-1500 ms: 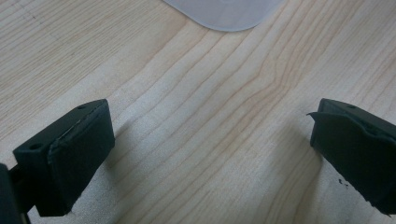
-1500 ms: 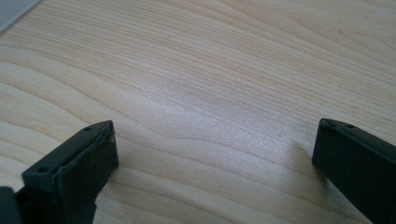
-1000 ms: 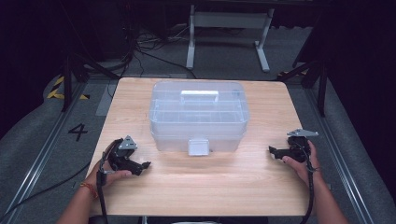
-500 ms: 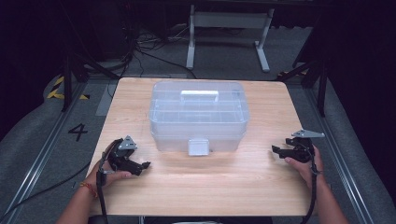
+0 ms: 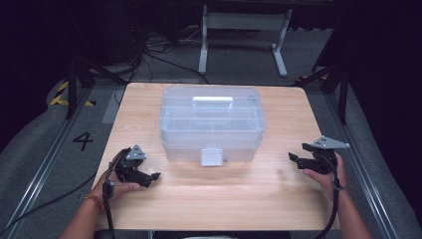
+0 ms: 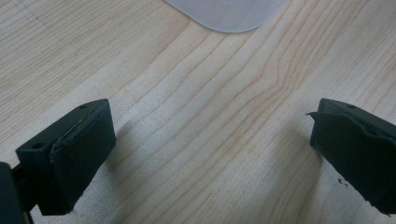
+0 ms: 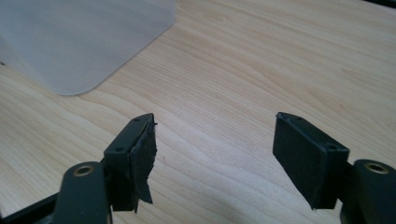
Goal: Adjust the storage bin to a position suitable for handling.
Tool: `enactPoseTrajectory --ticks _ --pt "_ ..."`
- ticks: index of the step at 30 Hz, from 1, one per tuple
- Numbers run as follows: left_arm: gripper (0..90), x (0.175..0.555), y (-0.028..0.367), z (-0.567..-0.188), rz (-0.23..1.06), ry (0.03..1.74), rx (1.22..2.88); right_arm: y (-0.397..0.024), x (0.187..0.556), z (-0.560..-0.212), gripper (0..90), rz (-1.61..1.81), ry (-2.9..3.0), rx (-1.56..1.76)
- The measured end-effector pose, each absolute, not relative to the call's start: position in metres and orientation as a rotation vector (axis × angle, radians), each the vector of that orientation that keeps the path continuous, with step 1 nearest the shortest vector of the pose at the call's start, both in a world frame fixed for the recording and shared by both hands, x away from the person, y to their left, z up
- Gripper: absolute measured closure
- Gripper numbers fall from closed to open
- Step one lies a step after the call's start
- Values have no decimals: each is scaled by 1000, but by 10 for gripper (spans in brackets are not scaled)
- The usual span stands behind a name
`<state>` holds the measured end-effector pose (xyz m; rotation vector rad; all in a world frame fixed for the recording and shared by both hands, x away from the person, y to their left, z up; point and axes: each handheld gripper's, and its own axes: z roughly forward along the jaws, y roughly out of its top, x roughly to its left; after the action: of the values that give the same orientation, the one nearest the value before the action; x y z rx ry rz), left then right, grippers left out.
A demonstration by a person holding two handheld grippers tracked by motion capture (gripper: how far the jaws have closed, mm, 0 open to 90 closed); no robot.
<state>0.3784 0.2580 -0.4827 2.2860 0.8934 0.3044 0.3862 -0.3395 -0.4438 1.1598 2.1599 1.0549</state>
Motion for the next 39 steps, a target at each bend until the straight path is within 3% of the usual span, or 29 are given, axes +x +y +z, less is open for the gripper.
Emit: enactPoseTrajectory --ticks 28,39 --pt "6 378 258 -483 305 896 2285 -314 367 -415 342 1122 2177 972" --pt "6 378 258 -483 306 898 2285 -301 375 -385 337 1165 2167 917"
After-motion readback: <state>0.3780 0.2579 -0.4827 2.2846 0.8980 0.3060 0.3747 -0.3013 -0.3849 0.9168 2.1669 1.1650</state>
